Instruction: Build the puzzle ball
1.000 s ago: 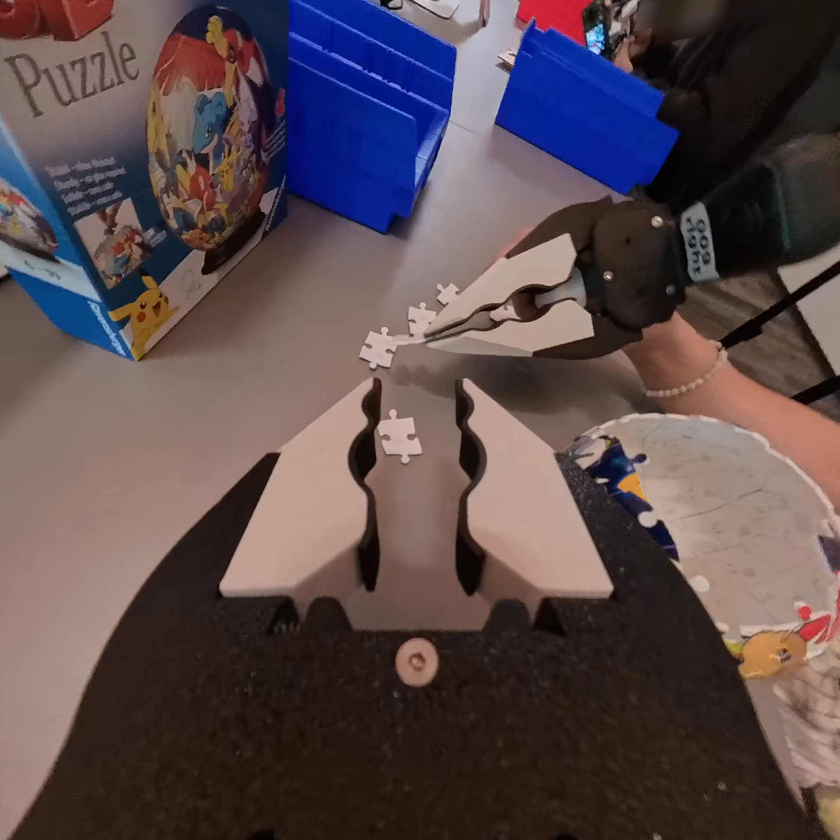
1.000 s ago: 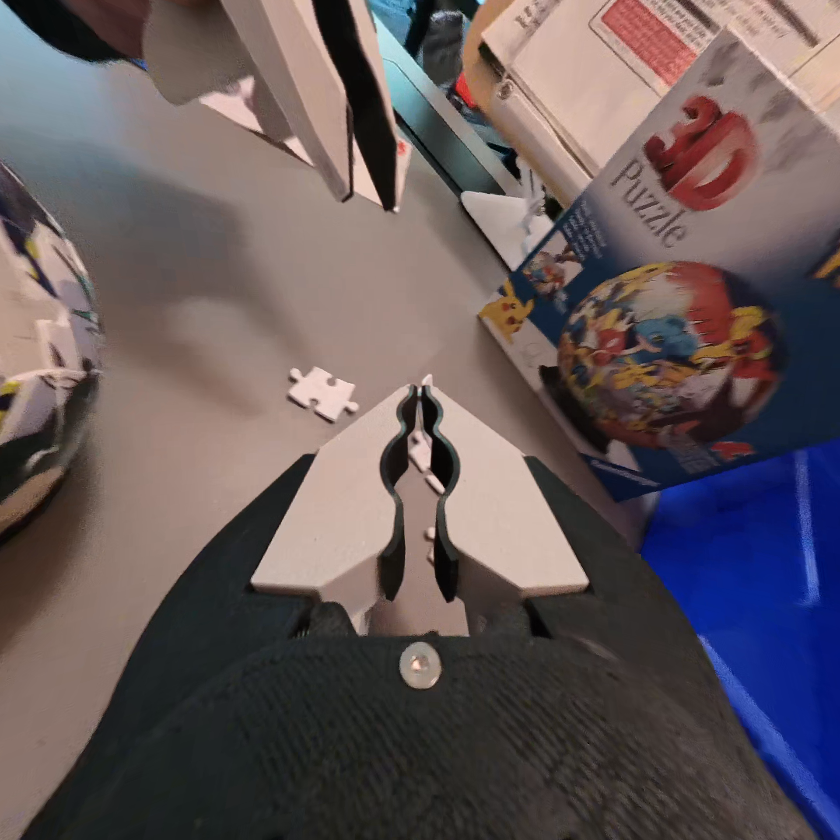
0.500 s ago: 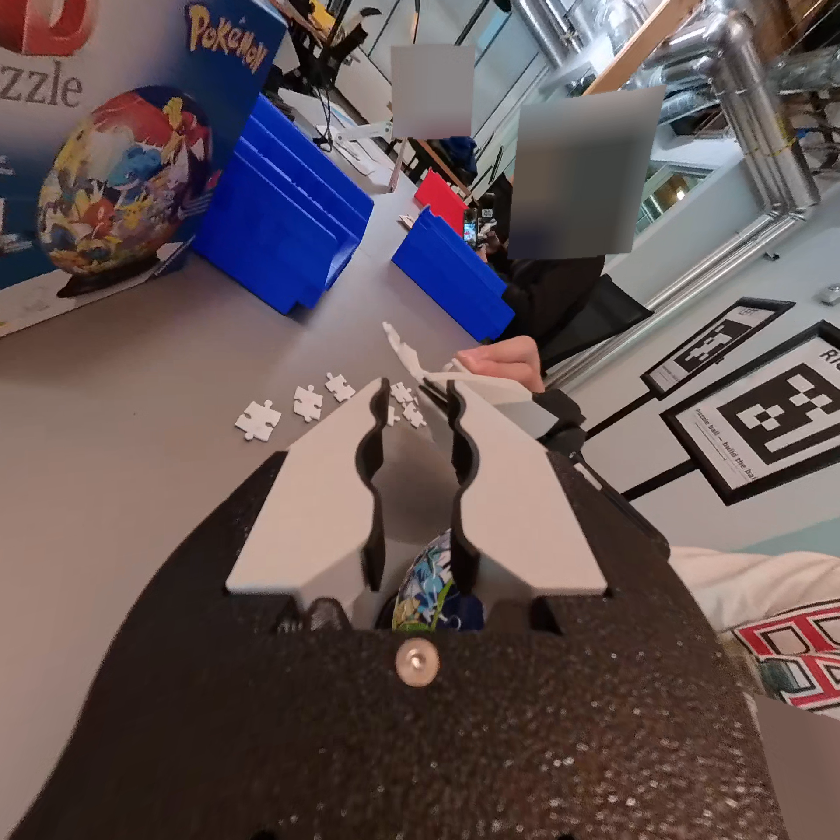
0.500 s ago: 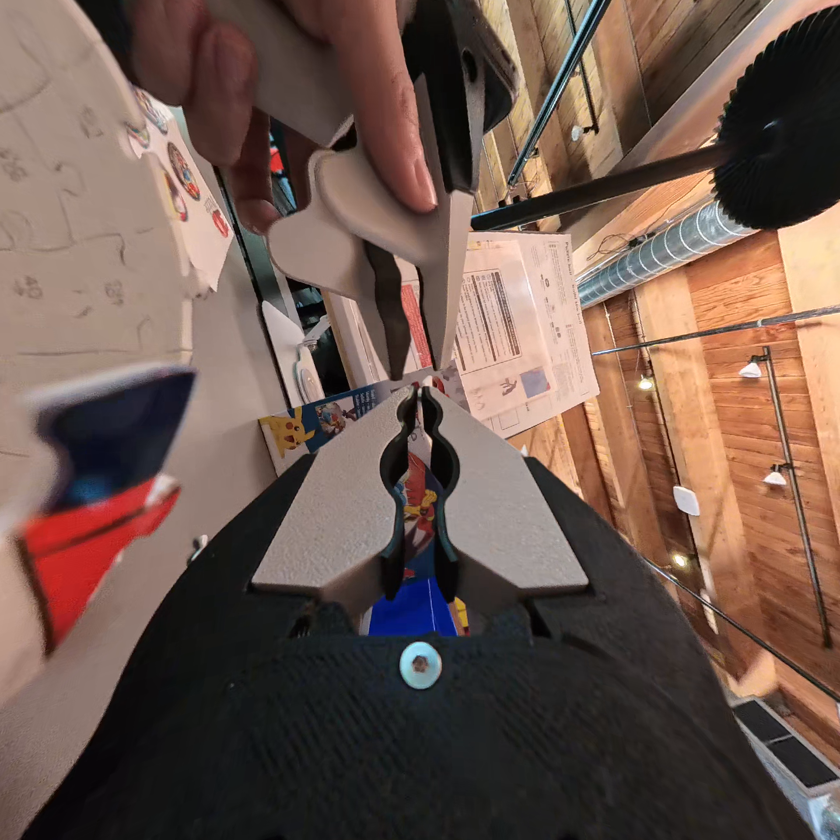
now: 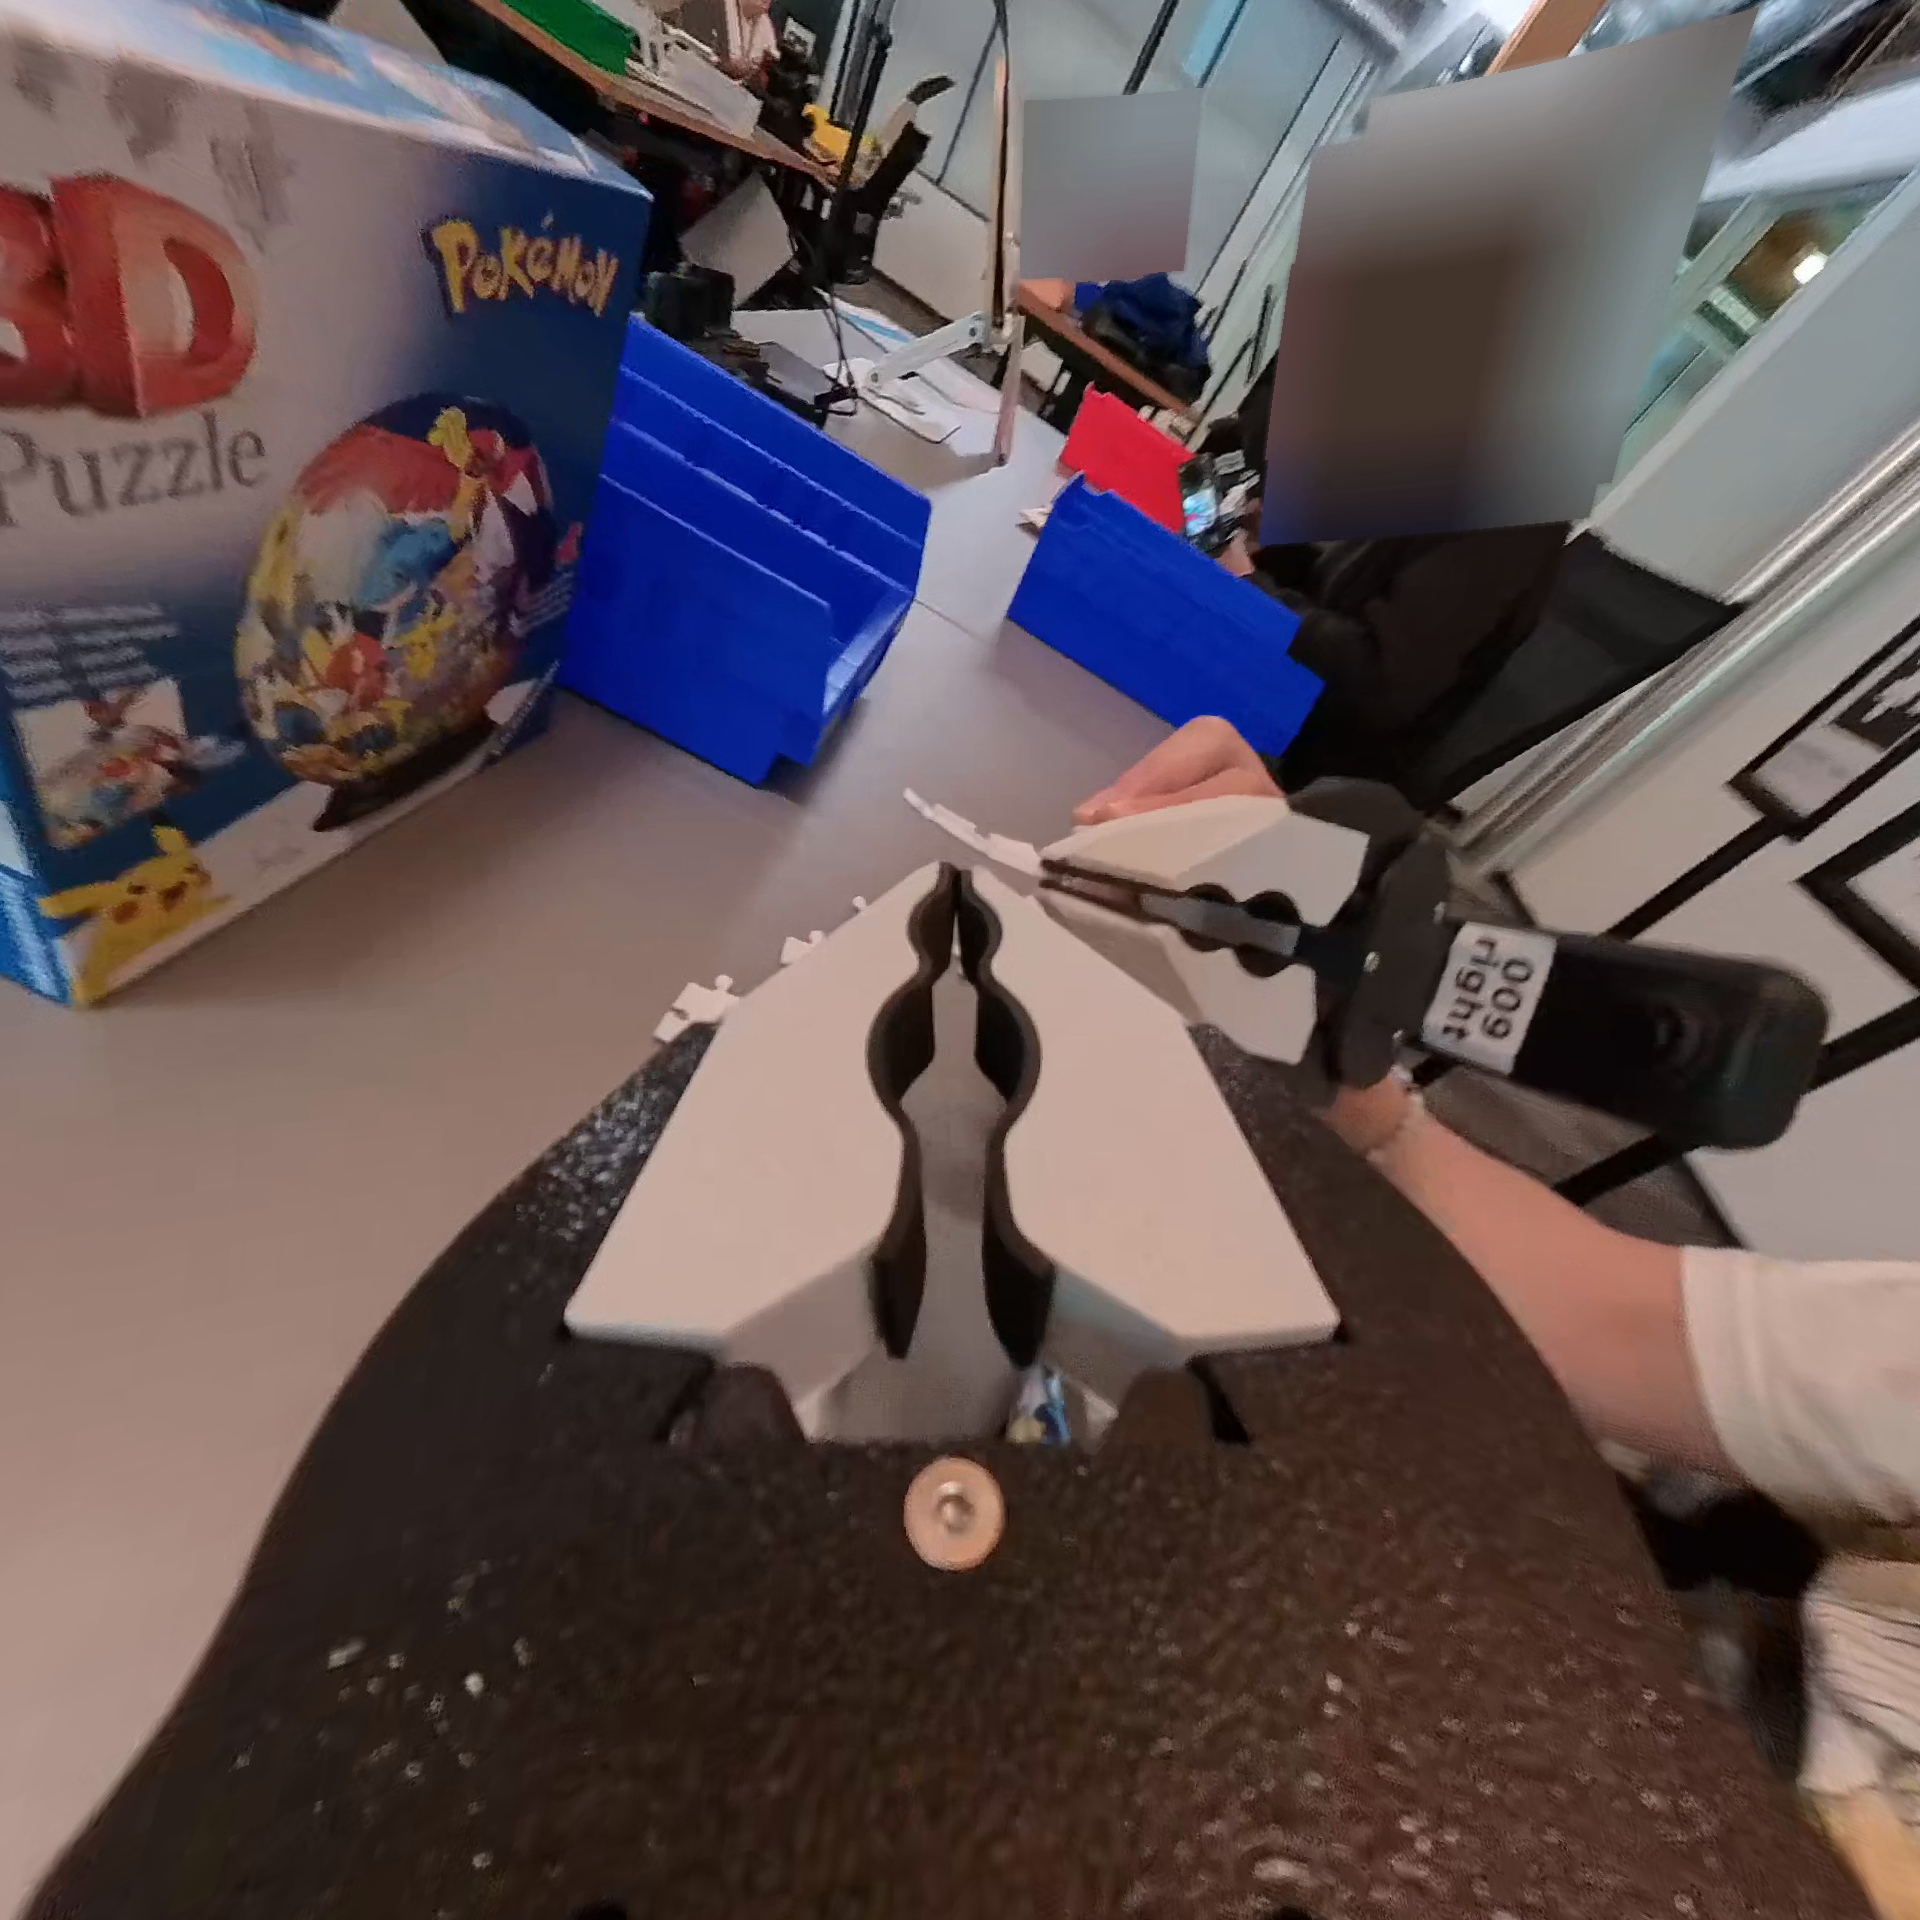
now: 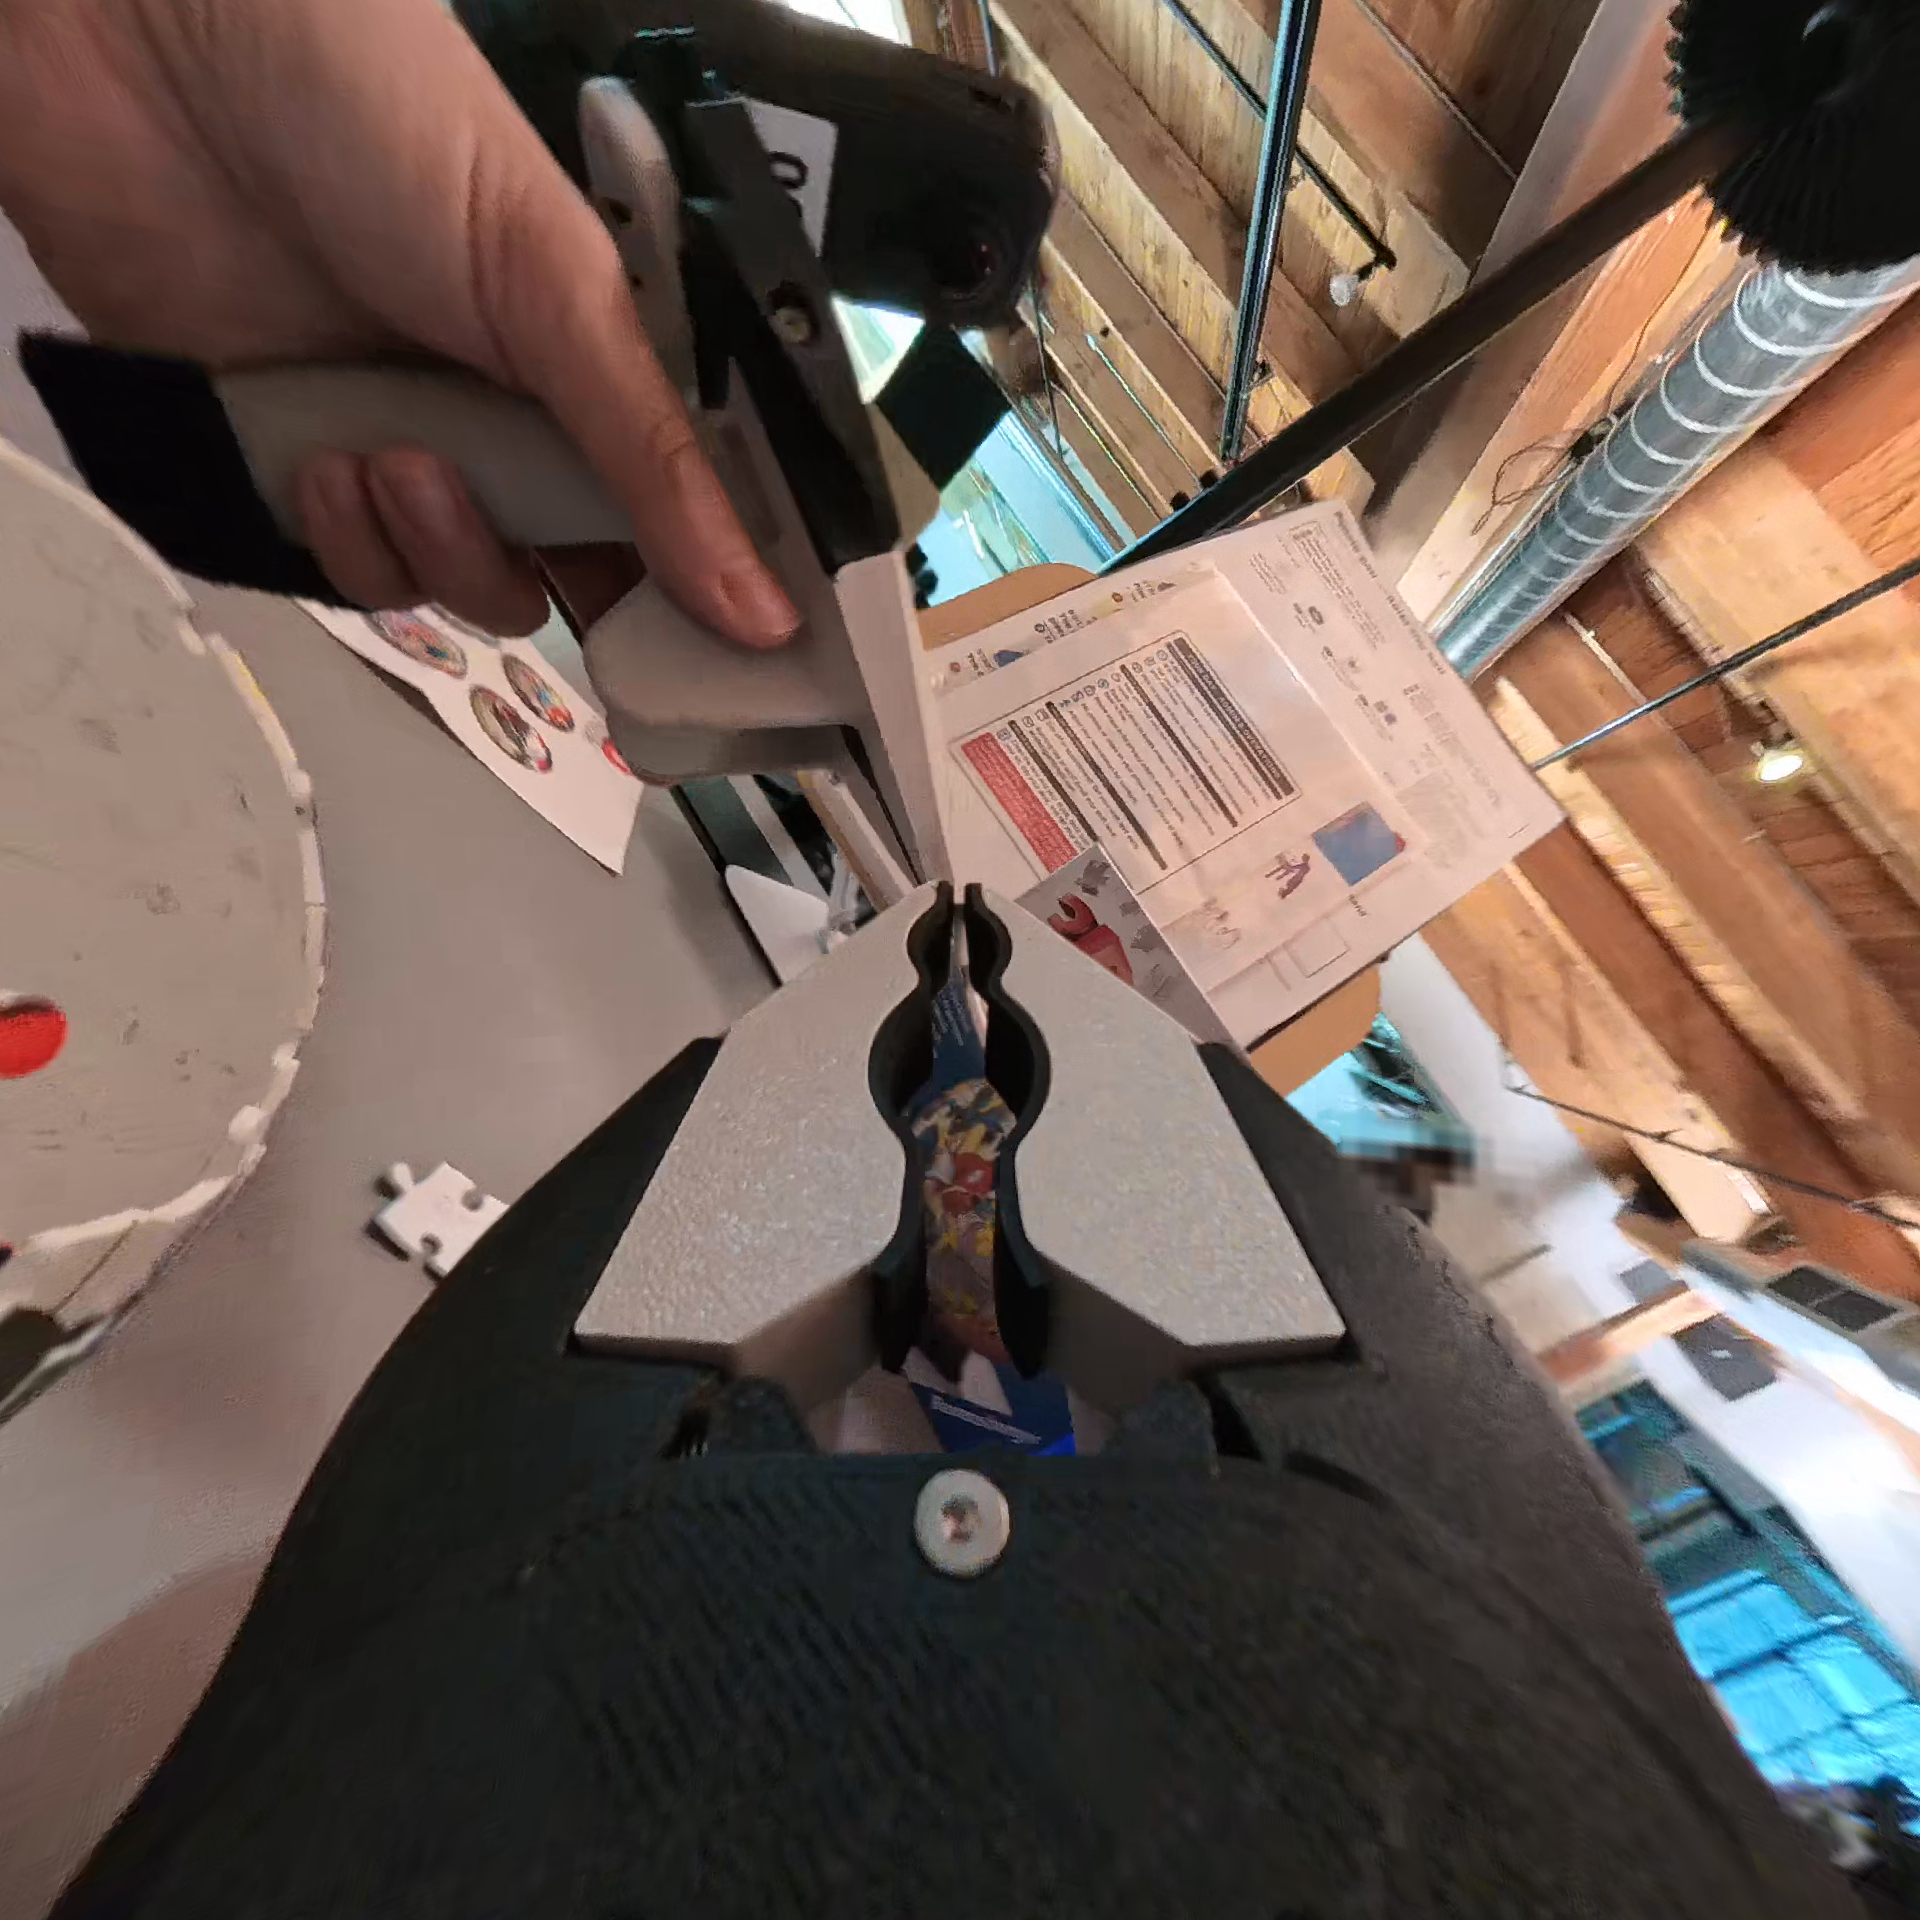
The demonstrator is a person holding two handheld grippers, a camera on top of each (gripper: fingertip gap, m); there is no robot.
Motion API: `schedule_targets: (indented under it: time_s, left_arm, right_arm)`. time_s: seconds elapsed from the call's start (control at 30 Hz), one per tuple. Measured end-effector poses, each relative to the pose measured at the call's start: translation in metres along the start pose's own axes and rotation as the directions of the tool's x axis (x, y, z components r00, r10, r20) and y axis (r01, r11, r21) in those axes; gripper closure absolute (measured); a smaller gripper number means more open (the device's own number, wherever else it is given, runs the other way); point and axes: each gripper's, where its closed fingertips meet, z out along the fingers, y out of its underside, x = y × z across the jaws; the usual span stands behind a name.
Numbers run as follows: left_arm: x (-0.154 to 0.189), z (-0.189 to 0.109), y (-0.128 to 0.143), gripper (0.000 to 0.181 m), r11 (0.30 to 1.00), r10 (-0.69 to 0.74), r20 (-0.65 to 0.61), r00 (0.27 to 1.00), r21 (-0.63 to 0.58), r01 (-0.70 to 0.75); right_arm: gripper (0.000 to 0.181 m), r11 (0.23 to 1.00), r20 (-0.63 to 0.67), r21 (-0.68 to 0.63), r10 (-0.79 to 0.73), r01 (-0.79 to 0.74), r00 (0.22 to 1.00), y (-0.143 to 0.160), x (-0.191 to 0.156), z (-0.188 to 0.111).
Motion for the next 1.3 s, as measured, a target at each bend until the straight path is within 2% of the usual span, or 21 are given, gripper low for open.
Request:
schedule_targets:
  time_s: [0.13,0.23,0.37,0.5,0.57,0.63,0.73,0.87,1.03,1.3]
  left_arm:
    - [0.005,0.001,-0.002,0.181,0.998,0.055,-0.008,0.998,0.004,-0.055]
    - [0.004,0.004,0.003,0.181,0.998,0.065,0.0,0.998,-0.013,-0.065]
    - [0.005,0.008,0.008,0.181,0.999,0.042,-0.017,0.999,-0.031,-0.043]
    - [0.005,0.005,0.004,0.181,0.999,-0.031,-0.03,0.999,-0.014,0.031]
    - [0.007,0.002,-0.001,0.181,0.997,-0.072,-0.045,0.996,0.014,0.073]
    - [0.007,0.001,-0.002,0.162,0.994,-0.112,-0.049,0.992,0.012,0.113]
    - [0.018,0.003,0.004,0.156,0.986,-0.166,-0.097,0.981,-0.048,0.162]
    - [0.025,0.006,0.005,0.159,0.99,-0.13,-0.077,0.989,-0.062,0.126]
    - [0.028,0.003,0.0,0.158,0.995,-0.089,-0.055,0.995,-0.054,0.086]
    - [0.031,0.003,-0.009,0.158,0.985,-0.169,-0.101,0.98,0.011,0.171]
  right_arm:
    - [0.181,0.99,0.027,0.052,0.129,-0.131,0.991,-0.005,0.005,-0.006]
    - [0.181,0.984,0.04,0.071,0.158,-0.161,0.987,-0.01,0.006,-0.008]
    - [0.181,0.978,0.056,0.076,0.192,-0.196,0.98,-0.01,0.005,-0.01]
    - [0.181,0.974,0.004,0.082,0.213,-0.213,0.977,-0.005,0.017,-0.016]
    - [0.181,0.986,-0.042,0.064,0.154,-0.151,0.987,-0.002,0.022,-0.019]
    - [0.181,0.999,-0.097,0.022,0.043,-0.041,0.994,0.001,0.024,-0.02]
    - [0.181,0.996,-0.124,-0.006,-0.09,0.09,0.988,-0.006,0.021,-0.017]
    - [0.181,0.973,-0.138,-0.034,-0.233,0.23,0.963,-0.015,0.017,-0.016]
    - [0.181,0.967,-0.138,-0.035,-0.254,0.252,0.957,-0.017,0.018,-0.018]
    - [0.181,0.904,-0.087,-0.05,-0.428,0.425,0.899,-0.019,0.003,-0.015]
